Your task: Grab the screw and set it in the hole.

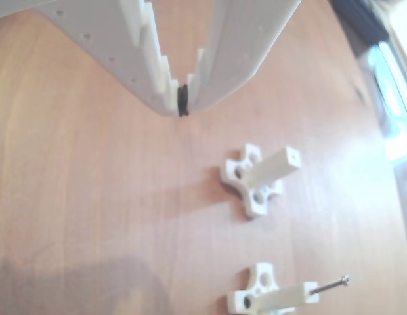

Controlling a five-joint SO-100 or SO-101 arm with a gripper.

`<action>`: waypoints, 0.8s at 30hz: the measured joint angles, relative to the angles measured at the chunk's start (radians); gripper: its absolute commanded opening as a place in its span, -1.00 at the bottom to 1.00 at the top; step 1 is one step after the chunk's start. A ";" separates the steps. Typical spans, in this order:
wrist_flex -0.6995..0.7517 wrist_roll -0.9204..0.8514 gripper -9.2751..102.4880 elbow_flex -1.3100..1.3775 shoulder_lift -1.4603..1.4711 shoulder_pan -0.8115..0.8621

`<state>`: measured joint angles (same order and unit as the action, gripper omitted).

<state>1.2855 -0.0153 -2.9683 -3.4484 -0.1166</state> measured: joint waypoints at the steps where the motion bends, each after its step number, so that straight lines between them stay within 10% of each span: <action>1: 0.000 0.000 -0.91 0.000 0.000 0.000; 24: -0.098 -0.026 -0.91 -0.026 0.163 0.038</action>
<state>1.1873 -0.0414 -2.9943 -3.2858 -0.0782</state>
